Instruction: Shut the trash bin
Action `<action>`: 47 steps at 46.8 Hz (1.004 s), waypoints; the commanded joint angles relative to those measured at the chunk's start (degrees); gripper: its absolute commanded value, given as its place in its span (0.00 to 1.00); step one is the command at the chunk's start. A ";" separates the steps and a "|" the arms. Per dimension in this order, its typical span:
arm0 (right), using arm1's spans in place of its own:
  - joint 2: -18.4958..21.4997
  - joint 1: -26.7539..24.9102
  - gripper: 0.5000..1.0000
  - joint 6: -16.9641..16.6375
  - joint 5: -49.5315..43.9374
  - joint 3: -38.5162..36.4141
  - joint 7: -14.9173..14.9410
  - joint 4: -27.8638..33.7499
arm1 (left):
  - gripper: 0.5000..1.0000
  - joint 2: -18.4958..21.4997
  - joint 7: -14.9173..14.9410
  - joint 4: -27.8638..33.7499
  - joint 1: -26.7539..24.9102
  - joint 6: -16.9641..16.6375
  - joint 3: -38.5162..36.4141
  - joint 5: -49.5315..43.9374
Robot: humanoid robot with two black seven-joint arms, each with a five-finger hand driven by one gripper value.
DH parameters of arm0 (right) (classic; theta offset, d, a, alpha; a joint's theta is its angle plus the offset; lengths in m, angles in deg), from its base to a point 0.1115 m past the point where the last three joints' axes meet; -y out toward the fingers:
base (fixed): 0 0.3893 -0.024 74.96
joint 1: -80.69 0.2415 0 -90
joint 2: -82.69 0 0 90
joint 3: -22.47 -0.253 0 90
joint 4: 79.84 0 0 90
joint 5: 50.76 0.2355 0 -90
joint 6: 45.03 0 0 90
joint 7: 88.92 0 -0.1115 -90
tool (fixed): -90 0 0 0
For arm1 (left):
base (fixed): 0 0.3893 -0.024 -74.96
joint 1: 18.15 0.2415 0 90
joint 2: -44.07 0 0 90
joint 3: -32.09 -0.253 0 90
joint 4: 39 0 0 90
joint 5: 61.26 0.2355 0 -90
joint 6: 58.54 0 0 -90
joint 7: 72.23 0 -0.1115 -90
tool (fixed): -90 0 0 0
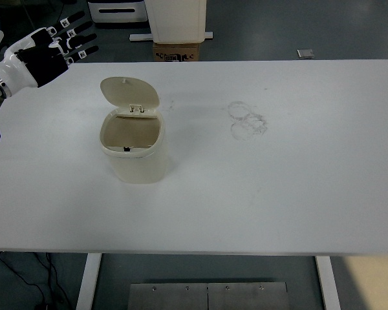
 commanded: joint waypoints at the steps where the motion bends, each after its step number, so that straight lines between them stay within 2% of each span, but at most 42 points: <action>1: 0.00 0.01 0.98 0.00 0.00 0.00 0.00 0.00 | 1.00 1.06 2.80 2.36 -1.20 -0.14 -0.03 3.82; 8: 0.00 0.01 0.98 0.00 0.00 0.00 0.00 0.00 | 1.00 4.14 9.04 6.67 -5.94 0.12 -0.12 12.00; 15: 0.00 0.01 0.98 0.00 0.00 0.00 0.00 0.00 | 1.00 6.34 13.00 9.92 -13.23 1.61 -2.31 19.99; 21: 0.00 0.01 0.98 0.00 0.00 0.00 0.00 0.00 | 1.00 7.22 13.45 10.01 -18.51 2.49 -9.07 23.61; 26: 0.00 0.01 0.98 0.00 0.00 0.00 0.00 0.00 | 1.00 7.48 13.62 10.54 -20.01 2.76 -14.00 24.05; 30: 0.00 0.01 0.98 0.00 0.00 0.00 0.00 0.00 | 1.00 8.19 15.38 12.82 -21.06 2.76 -16.29 24.66; 33: 0.00 0.01 0.98 0.00 0.00 0.00 0.00 0.00 | 1.00 8.98 15.64 15.02 -21.77 3.11 -17.69 25.54; 47: 0.00 0.01 0.98 0.00 0.00 0.00 0.00 0.00 | 1.00 10.12 15.73 16.34 -28.62 10.75 -25.34 28.18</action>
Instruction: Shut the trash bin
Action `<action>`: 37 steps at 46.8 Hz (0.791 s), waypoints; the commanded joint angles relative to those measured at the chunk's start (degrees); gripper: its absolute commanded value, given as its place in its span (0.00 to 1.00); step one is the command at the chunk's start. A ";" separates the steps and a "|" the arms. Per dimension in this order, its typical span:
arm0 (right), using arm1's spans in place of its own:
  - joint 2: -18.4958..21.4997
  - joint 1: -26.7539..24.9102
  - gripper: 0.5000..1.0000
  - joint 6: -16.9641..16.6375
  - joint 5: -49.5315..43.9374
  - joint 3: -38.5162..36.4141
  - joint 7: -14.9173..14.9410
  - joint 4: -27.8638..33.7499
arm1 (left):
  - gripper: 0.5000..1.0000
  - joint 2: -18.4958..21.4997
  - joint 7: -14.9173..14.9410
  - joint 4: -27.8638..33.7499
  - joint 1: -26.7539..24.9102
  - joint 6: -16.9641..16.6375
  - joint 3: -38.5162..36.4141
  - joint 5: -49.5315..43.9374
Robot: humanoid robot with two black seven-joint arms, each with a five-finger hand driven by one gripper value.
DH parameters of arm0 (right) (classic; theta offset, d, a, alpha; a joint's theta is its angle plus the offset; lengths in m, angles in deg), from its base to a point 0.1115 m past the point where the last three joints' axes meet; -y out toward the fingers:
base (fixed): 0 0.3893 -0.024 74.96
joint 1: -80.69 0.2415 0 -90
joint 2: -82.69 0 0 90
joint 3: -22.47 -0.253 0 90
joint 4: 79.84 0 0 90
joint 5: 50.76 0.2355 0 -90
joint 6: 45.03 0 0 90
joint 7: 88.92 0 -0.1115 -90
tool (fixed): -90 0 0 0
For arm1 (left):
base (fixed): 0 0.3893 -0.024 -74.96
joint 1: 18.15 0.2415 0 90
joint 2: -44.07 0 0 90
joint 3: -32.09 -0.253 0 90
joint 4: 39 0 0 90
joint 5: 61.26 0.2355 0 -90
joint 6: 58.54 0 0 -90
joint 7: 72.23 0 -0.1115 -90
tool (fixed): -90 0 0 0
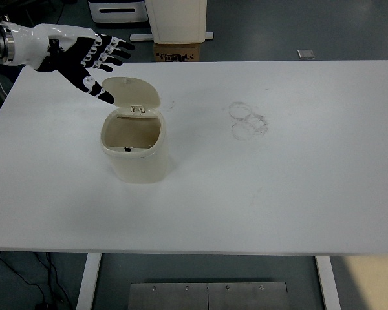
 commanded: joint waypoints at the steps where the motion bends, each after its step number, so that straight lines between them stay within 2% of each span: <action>1: 0.00 0.00 0.98 0.07 0.01 0.00 0.01 -0.08 | 1.00 0.26 0.07 -0.01 -1.59 1.02 -1.68 0.30; 11: 0.00 0.00 0.98 -0.02 0.01 0.00 0.01 0.00 | 1.00 0.35 0.08 1.39 -7.13 1.10 -8.80 0.39; 20: 0.00 0.00 0.98 -0.02 0.01 0.00 0.01 0.00 | 1.00 1.49 0.16 5.25 -7.75 1.28 -10.12 0.39; 27: 0.00 0.00 0.98 0.07 0.01 0.00 0.01 0.00 | 1.00 1.67 0.16 7.19 -9.33 2.62 -10.65 0.39; 37: 0.00 0.00 0.98 -0.02 0.01 0.00 0.01 -0.08 | 1.00 1.67 0.16 7.89 -11.88 2.62 -16.19 1.54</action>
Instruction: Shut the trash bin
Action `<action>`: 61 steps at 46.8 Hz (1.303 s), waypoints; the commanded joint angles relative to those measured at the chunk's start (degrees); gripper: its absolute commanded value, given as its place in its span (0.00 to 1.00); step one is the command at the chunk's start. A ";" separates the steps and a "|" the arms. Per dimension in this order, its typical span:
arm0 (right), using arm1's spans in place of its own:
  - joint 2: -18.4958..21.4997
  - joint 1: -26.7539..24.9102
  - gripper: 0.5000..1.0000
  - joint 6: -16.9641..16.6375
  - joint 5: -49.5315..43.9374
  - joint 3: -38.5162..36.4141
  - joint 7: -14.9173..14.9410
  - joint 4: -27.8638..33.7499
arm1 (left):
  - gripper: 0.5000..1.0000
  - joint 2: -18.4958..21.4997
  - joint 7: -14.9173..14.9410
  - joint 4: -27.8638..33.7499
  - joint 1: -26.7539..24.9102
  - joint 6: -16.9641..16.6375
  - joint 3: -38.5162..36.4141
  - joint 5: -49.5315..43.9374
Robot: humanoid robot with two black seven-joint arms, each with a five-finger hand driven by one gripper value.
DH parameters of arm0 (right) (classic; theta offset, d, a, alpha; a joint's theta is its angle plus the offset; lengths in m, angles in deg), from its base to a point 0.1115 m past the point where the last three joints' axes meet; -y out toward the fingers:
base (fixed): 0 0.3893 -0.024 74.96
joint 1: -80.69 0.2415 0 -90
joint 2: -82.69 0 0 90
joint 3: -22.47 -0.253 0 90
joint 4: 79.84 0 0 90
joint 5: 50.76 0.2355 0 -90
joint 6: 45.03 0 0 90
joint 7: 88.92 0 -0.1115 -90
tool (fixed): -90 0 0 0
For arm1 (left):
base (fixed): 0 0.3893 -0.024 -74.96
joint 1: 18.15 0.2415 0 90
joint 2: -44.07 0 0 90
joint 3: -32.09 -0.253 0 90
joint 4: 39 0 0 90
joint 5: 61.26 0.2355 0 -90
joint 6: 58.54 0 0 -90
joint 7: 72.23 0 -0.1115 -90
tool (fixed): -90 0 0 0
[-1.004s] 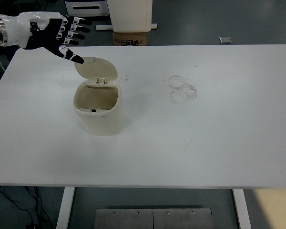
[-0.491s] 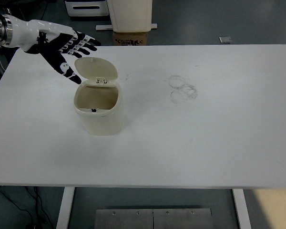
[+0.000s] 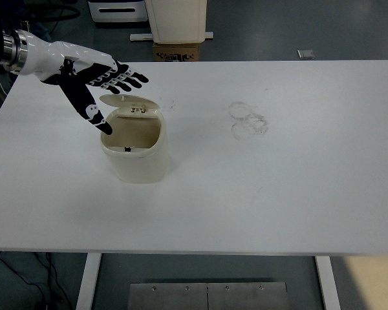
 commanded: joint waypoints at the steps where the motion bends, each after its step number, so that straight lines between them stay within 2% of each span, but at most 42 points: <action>1: 0.00 0.00 0.98 0.03 0.01 0.00 0.00 0.00 | 1.00 0.08 -0.03 0.46 -0.48 -0.01 -1.20 0.11; 17: 0.00 0.00 0.98 0.03 0.01 0.00 0.00 0.00 | 1.00 0.78 -0.03 2.75 -0.22 -0.01 -6.21 0.29; 43: 0.00 0.00 0.98 0.03 0.01 0.00 0.00 0.00 | 1.00 -0.19 -0.03 2.75 2.42 -0.01 -6.48 0.37; 61: 0.00 0.00 0.98 -0.06 0.01 0.00 0.00 0.00 | 1.00 -0.10 -0.03 2.75 2.42 -0.01 -8.94 0.37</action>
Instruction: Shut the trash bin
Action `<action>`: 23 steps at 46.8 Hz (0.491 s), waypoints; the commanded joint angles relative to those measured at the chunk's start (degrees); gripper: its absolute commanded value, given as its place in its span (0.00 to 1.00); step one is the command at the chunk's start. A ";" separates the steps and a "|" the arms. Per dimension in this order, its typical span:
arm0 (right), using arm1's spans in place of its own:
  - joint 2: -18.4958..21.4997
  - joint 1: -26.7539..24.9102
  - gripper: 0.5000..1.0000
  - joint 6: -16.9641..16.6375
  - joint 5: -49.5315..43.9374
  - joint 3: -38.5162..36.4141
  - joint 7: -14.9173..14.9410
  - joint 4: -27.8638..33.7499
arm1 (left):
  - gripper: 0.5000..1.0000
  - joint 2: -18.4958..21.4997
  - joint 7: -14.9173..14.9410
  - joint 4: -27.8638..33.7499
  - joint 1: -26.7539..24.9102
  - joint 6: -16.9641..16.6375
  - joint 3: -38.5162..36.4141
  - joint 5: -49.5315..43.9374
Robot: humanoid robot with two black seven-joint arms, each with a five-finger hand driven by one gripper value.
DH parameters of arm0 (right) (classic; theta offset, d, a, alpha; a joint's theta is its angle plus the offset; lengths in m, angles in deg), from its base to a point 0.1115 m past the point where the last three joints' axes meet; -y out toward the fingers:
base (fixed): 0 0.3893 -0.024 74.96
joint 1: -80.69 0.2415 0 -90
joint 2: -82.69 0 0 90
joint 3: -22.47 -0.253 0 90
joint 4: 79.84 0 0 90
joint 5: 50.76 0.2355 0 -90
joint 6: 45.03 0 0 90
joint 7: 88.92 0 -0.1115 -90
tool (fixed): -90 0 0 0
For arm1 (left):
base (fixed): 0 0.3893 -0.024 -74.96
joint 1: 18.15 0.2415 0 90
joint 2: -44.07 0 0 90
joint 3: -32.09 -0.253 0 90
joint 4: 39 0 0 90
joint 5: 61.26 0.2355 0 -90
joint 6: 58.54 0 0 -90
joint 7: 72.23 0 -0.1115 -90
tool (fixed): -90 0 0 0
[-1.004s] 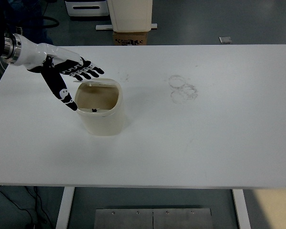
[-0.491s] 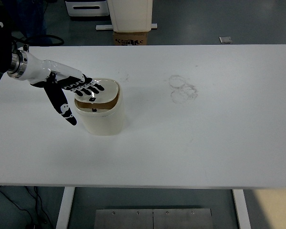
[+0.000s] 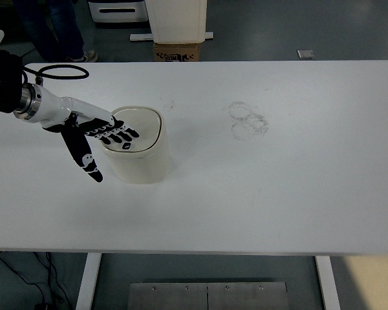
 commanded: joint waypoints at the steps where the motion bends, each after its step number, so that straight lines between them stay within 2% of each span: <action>1: 0.00 0.00 0.98 -0.07 0.00 0.00 0.00 0.00 | 1.00 -0.09 0.02 0.00 -0.09 0.02 -0.04 0.01; 23: 0.00 0.00 0.98 -0.07 0.00 0.00 0.00 0.00 | 1.00 -0.36 0.02 0.08 0.53 0.02 -0.12 0.19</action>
